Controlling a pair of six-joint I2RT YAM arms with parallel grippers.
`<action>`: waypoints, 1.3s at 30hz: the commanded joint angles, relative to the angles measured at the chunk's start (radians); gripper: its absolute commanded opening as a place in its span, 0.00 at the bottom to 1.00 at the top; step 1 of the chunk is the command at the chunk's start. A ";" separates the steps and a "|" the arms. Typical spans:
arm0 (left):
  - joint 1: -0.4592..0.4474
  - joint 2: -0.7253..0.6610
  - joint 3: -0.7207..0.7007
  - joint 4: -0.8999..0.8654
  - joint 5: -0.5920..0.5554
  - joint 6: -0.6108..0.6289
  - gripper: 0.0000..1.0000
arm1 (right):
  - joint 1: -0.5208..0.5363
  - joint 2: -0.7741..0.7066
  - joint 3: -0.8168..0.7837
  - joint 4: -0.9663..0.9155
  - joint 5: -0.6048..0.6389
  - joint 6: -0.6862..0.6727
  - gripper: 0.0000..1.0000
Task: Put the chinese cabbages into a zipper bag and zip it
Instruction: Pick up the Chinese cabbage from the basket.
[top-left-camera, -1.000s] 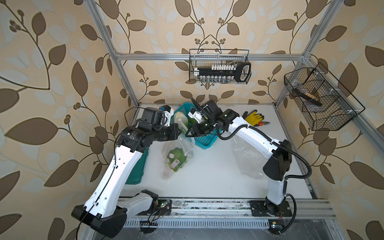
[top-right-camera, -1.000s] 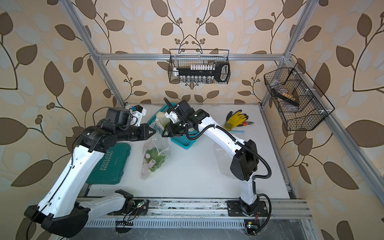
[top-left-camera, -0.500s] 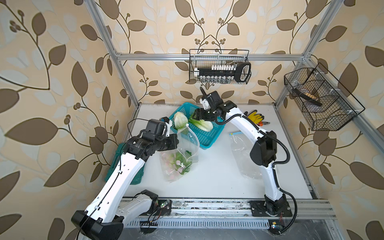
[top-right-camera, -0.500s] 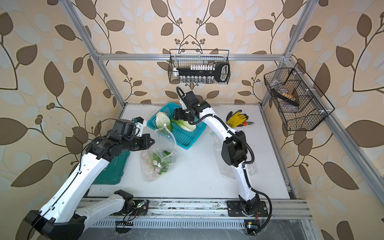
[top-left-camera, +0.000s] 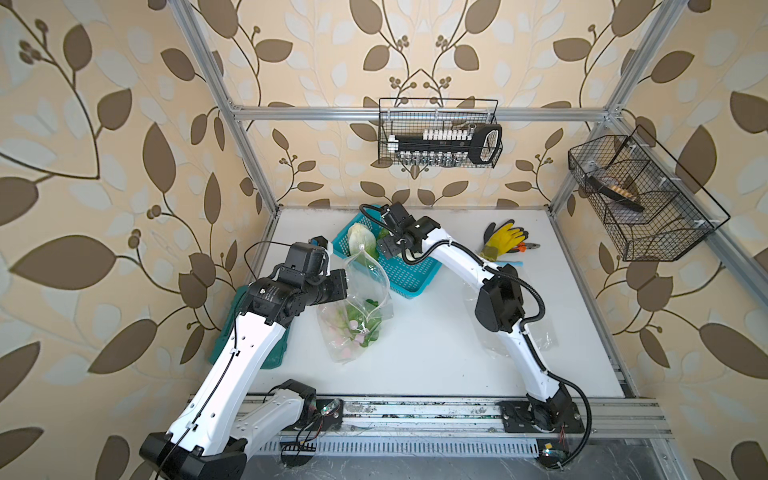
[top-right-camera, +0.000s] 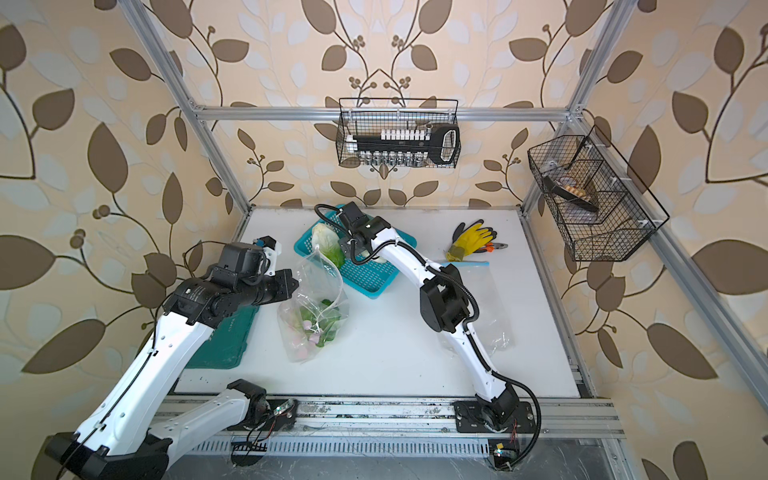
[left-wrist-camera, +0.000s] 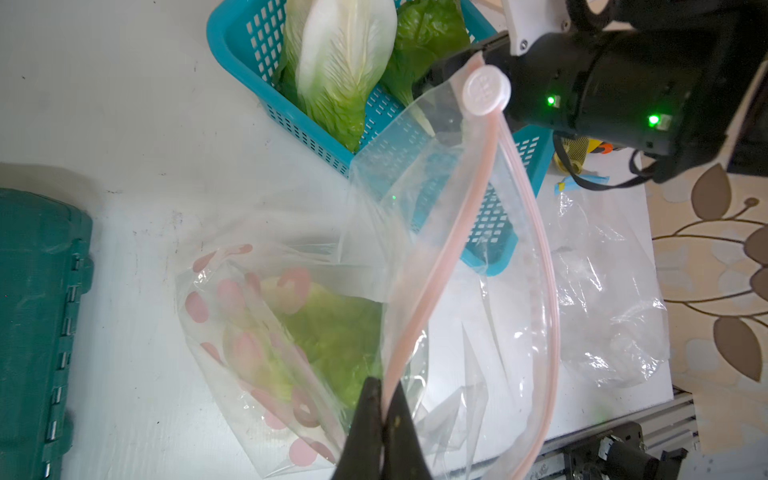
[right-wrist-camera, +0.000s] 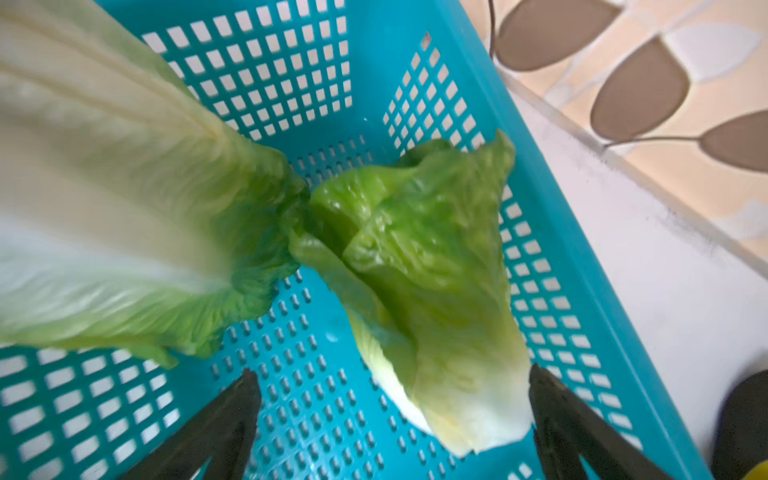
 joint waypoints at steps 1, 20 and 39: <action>0.003 -0.003 0.029 0.020 0.045 -0.001 0.00 | -0.016 0.122 0.087 -0.062 0.073 -0.102 0.99; 0.004 0.002 -0.007 0.061 0.102 -0.024 0.00 | -0.158 -0.454 -0.742 0.684 -0.443 0.840 0.32; 0.002 0.016 -0.011 0.110 0.132 -0.022 0.00 | -0.126 -0.737 -1.057 0.479 -0.130 1.028 0.92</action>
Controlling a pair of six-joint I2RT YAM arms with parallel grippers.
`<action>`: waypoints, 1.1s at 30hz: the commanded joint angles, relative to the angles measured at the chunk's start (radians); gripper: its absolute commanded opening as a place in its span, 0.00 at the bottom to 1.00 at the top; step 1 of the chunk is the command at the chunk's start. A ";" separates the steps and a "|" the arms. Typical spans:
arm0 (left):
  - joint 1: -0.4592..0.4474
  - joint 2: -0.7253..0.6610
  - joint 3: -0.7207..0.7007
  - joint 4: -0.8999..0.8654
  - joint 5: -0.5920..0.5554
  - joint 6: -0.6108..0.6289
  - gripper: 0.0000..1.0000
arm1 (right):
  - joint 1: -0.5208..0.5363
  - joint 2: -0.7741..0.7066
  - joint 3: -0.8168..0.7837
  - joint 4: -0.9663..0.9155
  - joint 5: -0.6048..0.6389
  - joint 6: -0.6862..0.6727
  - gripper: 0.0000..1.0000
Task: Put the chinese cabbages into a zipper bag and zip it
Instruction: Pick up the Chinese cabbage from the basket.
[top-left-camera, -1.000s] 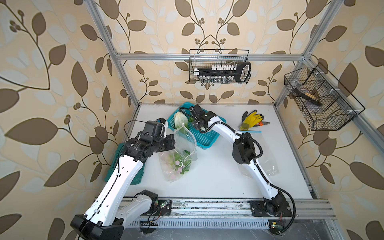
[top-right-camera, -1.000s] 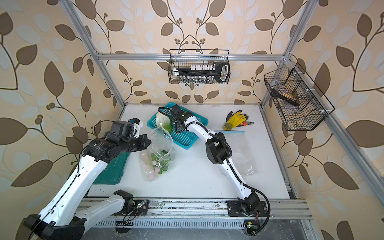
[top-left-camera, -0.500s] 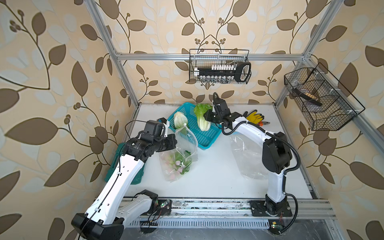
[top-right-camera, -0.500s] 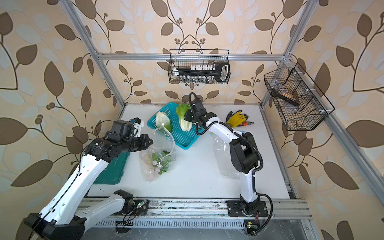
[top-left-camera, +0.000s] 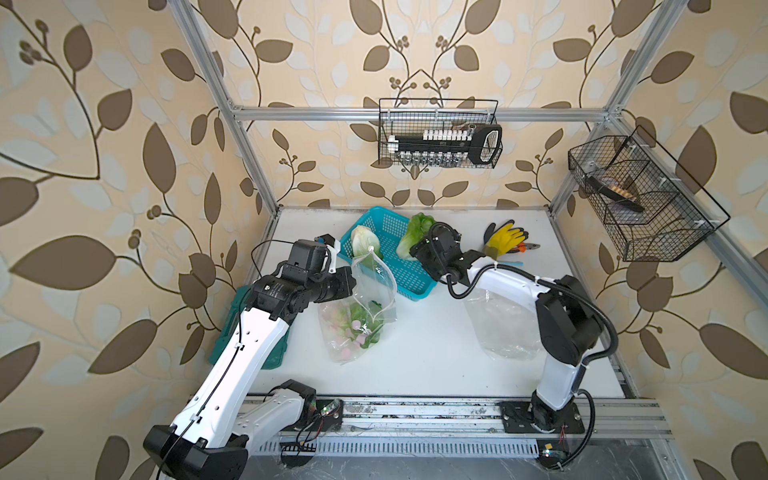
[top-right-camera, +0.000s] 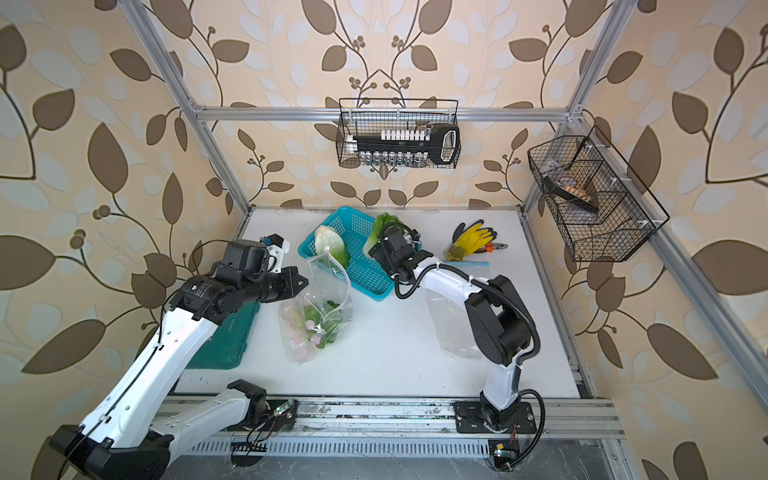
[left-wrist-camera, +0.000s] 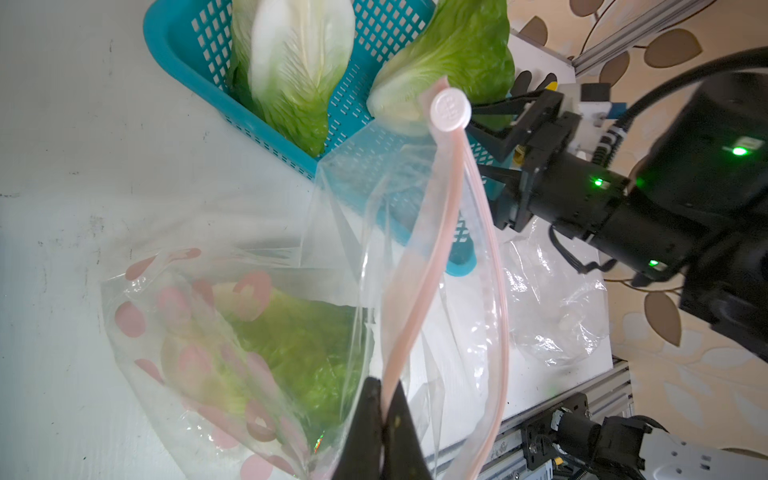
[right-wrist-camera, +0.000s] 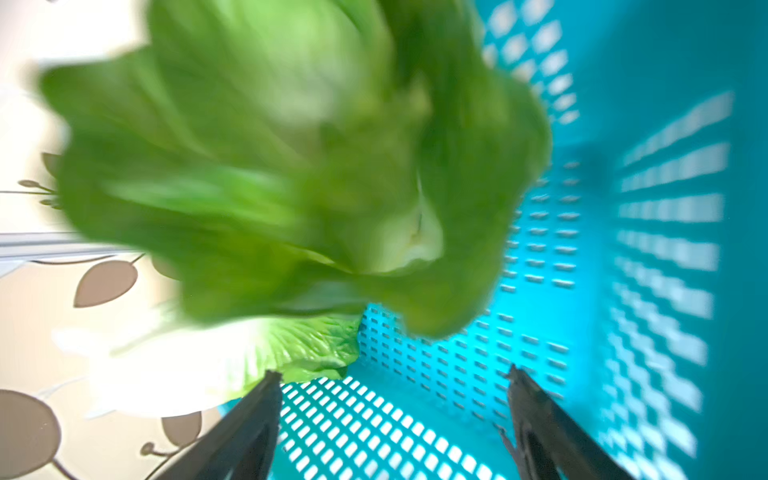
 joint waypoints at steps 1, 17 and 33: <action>0.002 0.006 -0.004 0.049 0.033 0.002 0.00 | -0.043 -0.037 0.065 -0.132 0.033 -0.247 0.95; -0.006 0.006 0.003 0.054 0.064 -0.014 0.00 | -0.120 0.241 0.526 -0.561 -0.074 -0.775 0.94; -0.099 0.048 0.032 0.056 0.047 -0.023 0.00 | -0.120 0.300 0.535 -0.399 -0.309 -0.700 0.22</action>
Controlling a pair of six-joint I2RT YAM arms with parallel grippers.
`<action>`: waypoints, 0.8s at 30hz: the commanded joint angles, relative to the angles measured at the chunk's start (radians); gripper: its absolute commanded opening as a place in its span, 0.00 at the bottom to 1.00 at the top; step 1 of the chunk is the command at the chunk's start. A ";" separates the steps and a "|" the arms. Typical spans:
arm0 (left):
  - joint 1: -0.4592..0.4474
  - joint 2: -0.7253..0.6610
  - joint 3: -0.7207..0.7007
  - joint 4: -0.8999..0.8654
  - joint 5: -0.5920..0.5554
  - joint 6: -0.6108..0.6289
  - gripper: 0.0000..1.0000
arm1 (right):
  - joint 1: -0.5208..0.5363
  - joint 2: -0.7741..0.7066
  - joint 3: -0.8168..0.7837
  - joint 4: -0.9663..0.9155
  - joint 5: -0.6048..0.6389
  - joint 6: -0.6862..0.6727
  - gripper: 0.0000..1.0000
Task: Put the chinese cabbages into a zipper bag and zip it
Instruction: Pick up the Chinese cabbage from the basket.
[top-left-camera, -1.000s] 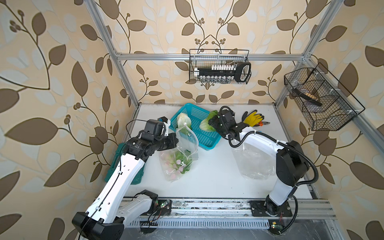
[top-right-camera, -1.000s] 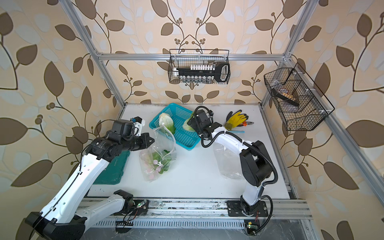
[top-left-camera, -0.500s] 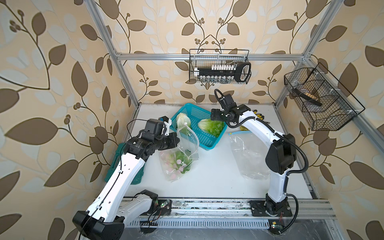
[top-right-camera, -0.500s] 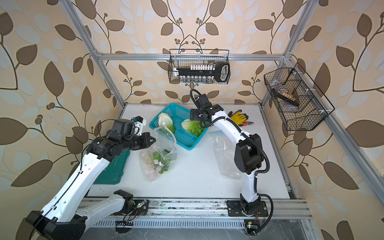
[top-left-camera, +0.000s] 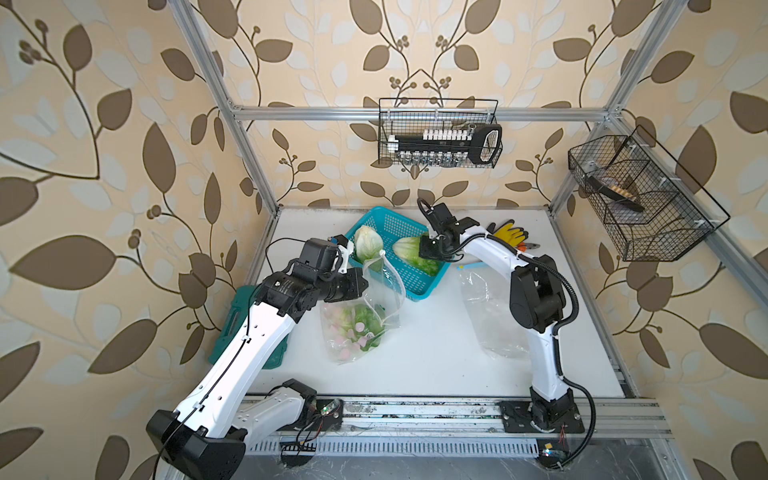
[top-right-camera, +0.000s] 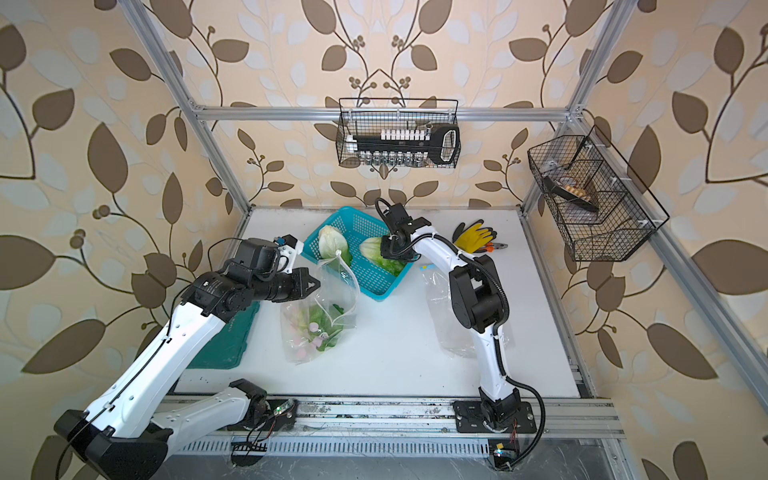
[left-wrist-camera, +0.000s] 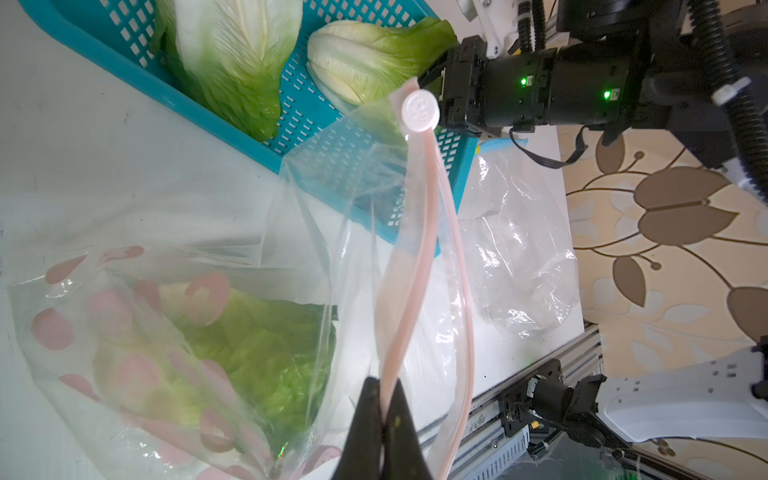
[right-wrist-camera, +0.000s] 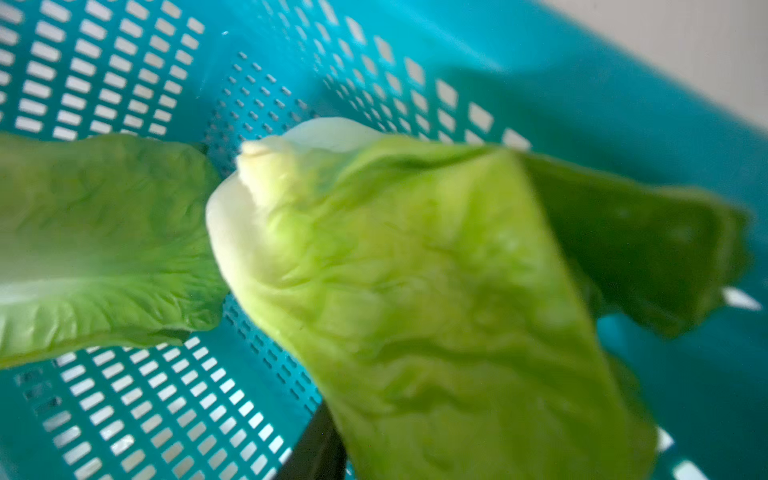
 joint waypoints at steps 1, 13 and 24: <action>-0.011 0.008 0.035 0.021 -0.002 0.009 0.00 | 0.002 -0.101 0.015 0.062 -0.067 -0.031 0.20; -0.076 0.034 0.054 0.081 0.005 -0.025 0.00 | 0.004 -0.708 -0.272 -0.108 -0.167 -0.112 0.04; -0.118 0.037 0.086 0.086 -0.030 -0.055 0.00 | 0.213 -0.905 -0.407 -0.098 -0.351 0.095 0.00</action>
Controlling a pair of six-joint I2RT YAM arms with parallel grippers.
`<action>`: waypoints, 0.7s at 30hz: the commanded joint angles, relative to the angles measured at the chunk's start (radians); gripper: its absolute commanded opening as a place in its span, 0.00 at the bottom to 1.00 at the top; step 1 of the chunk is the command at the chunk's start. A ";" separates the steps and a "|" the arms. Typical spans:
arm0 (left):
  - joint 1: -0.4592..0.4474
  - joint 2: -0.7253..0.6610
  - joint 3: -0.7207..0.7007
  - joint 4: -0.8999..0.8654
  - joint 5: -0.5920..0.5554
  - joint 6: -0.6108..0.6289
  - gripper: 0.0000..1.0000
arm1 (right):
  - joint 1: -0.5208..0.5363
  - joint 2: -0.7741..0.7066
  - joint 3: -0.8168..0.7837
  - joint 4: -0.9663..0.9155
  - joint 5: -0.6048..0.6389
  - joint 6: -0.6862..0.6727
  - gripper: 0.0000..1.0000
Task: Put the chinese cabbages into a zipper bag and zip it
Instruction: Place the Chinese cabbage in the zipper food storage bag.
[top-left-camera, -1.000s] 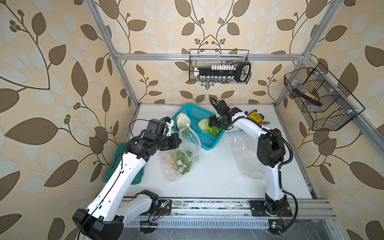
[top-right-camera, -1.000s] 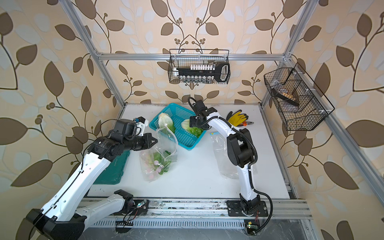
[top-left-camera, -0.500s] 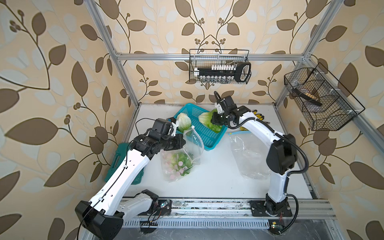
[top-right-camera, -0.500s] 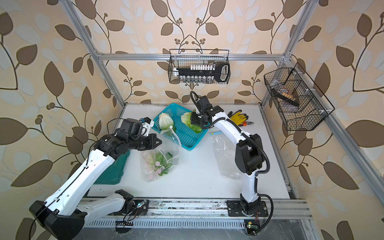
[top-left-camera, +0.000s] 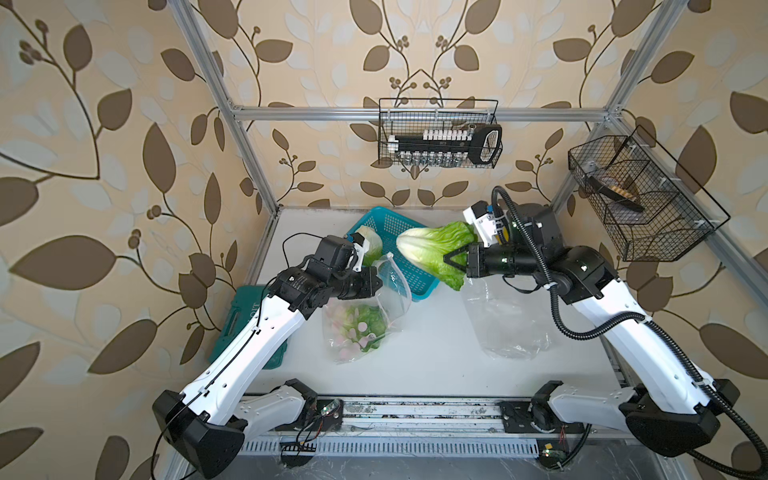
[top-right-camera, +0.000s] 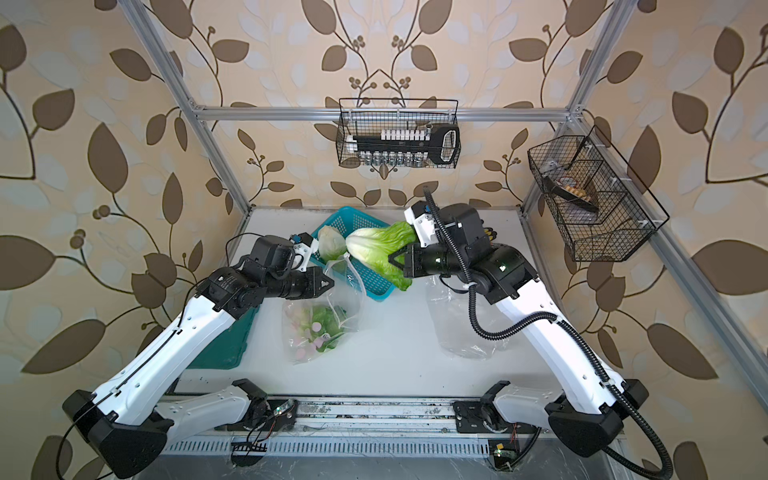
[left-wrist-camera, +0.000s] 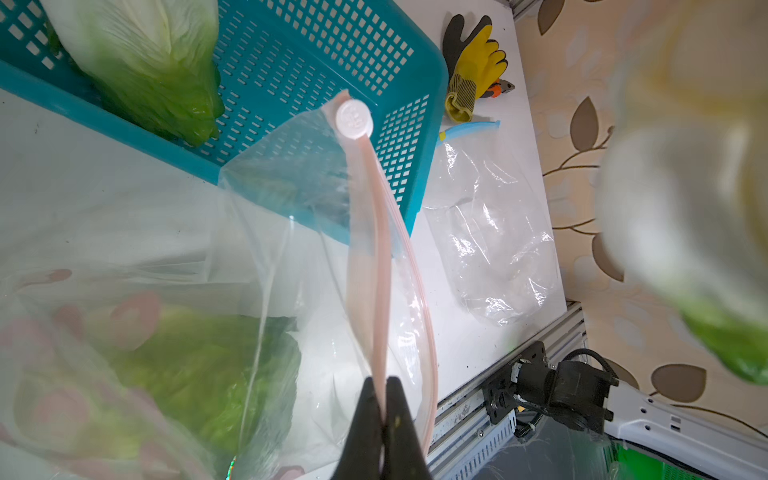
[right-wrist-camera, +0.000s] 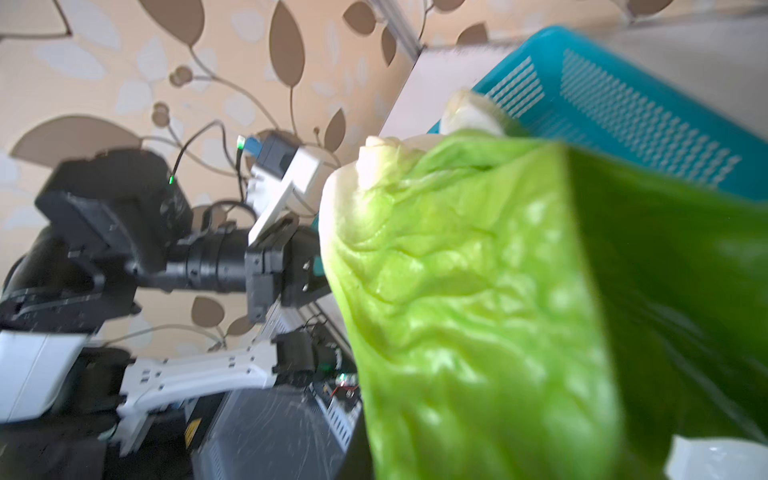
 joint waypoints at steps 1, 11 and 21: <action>-0.015 -0.021 0.048 0.029 -0.028 -0.017 0.00 | 0.065 0.010 -0.096 0.050 -0.050 0.097 0.00; -0.059 -0.047 0.042 0.038 -0.017 -0.024 0.00 | 0.063 0.058 -0.273 0.153 -0.079 0.144 0.00; -0.227 -0.017 0.042 0.067 0.049 0.034 0.00 | 0.067 0.167 -0.232 0.403 -0.302 0.347 0.00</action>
